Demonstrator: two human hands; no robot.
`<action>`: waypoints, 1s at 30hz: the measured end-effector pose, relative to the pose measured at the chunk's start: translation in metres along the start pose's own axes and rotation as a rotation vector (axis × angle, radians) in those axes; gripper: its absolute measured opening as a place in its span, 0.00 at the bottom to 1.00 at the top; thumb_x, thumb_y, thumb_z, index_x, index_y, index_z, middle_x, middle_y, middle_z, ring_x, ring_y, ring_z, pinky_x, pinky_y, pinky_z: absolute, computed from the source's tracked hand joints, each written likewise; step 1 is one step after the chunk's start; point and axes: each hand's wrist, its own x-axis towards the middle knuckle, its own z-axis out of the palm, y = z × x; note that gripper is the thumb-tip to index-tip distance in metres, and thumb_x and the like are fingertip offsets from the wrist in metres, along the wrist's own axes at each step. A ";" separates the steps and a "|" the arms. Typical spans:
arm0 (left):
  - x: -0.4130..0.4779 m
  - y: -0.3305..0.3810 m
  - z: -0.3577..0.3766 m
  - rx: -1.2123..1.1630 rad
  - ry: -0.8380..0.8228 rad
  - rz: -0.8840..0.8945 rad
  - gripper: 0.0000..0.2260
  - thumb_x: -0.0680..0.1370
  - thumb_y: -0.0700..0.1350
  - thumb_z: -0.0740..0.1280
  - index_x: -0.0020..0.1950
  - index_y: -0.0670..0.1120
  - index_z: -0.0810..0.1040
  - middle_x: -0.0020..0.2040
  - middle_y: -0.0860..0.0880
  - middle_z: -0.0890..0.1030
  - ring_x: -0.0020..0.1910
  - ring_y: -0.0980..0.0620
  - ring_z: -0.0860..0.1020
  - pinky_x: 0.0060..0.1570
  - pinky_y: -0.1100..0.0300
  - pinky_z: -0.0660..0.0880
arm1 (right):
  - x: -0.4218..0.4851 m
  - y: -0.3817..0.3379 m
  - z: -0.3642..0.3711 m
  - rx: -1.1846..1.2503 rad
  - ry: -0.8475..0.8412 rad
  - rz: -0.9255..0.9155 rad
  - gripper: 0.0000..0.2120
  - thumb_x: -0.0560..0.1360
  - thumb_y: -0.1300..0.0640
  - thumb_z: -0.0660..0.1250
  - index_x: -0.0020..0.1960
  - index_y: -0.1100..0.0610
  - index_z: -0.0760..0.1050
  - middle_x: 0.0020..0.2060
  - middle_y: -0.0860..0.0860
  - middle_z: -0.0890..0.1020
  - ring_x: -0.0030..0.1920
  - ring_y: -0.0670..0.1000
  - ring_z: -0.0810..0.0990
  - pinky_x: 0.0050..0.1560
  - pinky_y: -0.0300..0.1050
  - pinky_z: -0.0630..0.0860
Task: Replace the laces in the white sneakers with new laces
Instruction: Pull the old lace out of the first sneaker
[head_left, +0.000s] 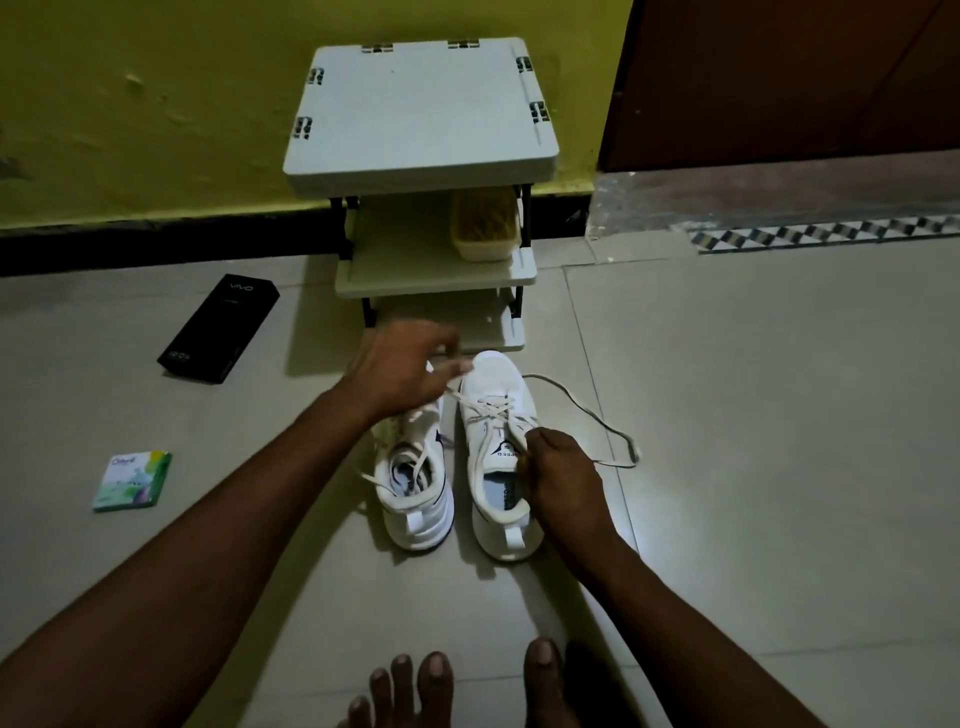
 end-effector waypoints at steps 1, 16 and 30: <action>-0.005 0.001 0.003 0.211 -0.147 0.014 0.15 0.78 0.67 0.65 0.50 0.58 0.82 0.46 0.54 0.78 0.43 0.53 0.76 0.40 0.57 0.67 | 0.000 -0.001 0.000 -0.001 -0.003 -0.003 0.07 0.74 0.60 0.65 0.52 0.56 0.76 0.52 0.54 0.79 0.53 0.57 0.78 0.43 0.49 0.76; -0.005 0.039 0.033 -1.170 0.196 -0.529 0.13 0.68 0.29 0.67 0.29 0.45 0.74 0.35 0.46 0.72 0.31 0.61 0.74 0.39 0.62 0.70 | 0.005 -0.014 -0.003 -0.071 -0.033 -0.027 0.04 0.72 0.66 0.63 0.46 0.60 0.73 0.48 0.58 0.78 0.48 0.63 0.78 0.38 0.47 0.67; -0.009 0.042 0.050 -0.277 -0.317 -0.200 0.02 0.73 0.48 0.71 0.44 0.52 0.83 0.41 0.51 0.84 0.43 0.53 0.79 0.43 0.60 0.72 | 0.004 -0.012 -0.001 -0.038 0.026 0.026 0.13 0.74 0.63 0.64 0.58 0.61 0.76 0.53 0.58 0.79 0.54 0.60 0.78 0.45 0.48 0.73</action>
